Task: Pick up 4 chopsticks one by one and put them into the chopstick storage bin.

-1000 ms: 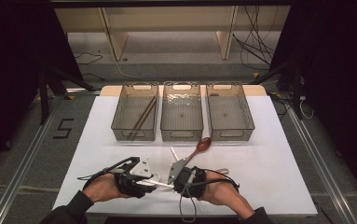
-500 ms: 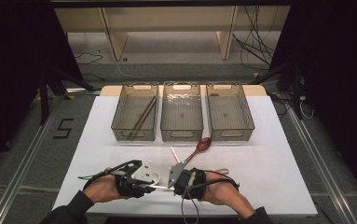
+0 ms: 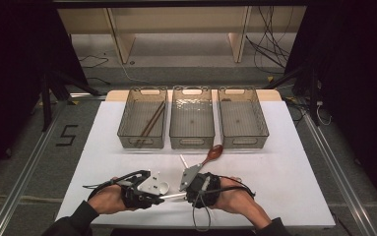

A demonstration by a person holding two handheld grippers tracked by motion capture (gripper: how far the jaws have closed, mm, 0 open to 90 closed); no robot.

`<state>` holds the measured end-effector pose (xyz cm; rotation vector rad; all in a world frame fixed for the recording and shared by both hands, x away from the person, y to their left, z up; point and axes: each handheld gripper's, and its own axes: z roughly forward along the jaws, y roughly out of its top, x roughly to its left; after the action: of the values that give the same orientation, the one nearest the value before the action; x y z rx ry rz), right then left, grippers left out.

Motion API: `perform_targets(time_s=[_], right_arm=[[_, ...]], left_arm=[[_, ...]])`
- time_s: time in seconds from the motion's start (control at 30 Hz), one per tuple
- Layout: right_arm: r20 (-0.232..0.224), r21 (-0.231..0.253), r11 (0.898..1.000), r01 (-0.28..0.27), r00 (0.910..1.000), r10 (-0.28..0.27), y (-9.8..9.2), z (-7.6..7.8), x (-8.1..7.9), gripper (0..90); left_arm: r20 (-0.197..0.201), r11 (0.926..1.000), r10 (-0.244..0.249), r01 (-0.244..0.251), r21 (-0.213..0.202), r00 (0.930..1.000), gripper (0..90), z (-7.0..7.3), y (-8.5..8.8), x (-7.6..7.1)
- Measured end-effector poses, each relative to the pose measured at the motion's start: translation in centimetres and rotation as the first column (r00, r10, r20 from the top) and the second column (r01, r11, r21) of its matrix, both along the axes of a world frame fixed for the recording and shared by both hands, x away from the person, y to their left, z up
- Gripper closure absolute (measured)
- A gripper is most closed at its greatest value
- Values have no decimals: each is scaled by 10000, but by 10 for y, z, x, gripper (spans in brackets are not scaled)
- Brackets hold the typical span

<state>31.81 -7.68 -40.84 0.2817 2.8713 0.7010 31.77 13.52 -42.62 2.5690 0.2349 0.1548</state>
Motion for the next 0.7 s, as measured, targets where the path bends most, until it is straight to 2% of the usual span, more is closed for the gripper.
perform_targets(time_s=[0.13, 0.2, 0.3, 0.37, 0.4, 0.43, 0.47, 0.5, 0.53, 0.6, 0.7], right_arm=[[118, 521, 9946, 901, 9958, -908, -4, 7, 6, 486], [37, 912, 9857, 1416, 9898, -1425, -7, 10, 9, 445], [224, 1434, 9713, 1896, 9806, -1948, -12, 14, 13, 394], [254, 1849, 9568, 2244, 9722, -2329, -15, 16, 14, 375], [125, 2049, 9481, 2431, 9679, -2509, -17, 18, 14, 365], [142, 2142, 9436, 2524, 9651, -2614, -18, 18, 15, 355], [8, 2257, 9324, 2824, 9570, -2901, -19, 19, 15, 347], [-27, 2292, 9285, 2921, 9541, -2995, -20, 18, 16, 338], [-55, 2323, 9212, 3122, 9475, -3197, -21, 17, 16, 333], [-77, 2340, 9141, 3311, 9408, -3388, -24, 14, 17, 328], [-131, 2439, 9019, 3565, 9311, -3646, -27, 12, 17, 328]], left_arm=[[-39, 9986, 529, -529, -26, 9986, 827, 0, 3, 4], [-15, 9960, 894, -895, -45, 9960, 827, 0, 5, 6], [18, 9891, 1470, -1470, -44, 9891, 827, 0, 8, 10], [40, 9807, 1950, -1949, -145, 9808, 827, 1, 12, 15], [40, 9779, 2083, -2082, -185, 9781, 827, 1, 14, 16], [37, 9727, 2310, -2309, -237, 9729, 827, 1, 16, 18], [20, 9652, 2595, -2593, -340, 9657, 827, 2, 19, 20], [-7, 9591, 2799, -2797, -427, 9600, 827, 2, 21, 22], [-69, 9518, 3015, -3014, -565, 9534, 827, 3, 24, 24], [-206, 9346, 3451, -3455, -845, 9383, 827, 5, 29, 26], [-233, 9130, 3940, -3941, -1056, 9188, 827, 7, 34, 30]])
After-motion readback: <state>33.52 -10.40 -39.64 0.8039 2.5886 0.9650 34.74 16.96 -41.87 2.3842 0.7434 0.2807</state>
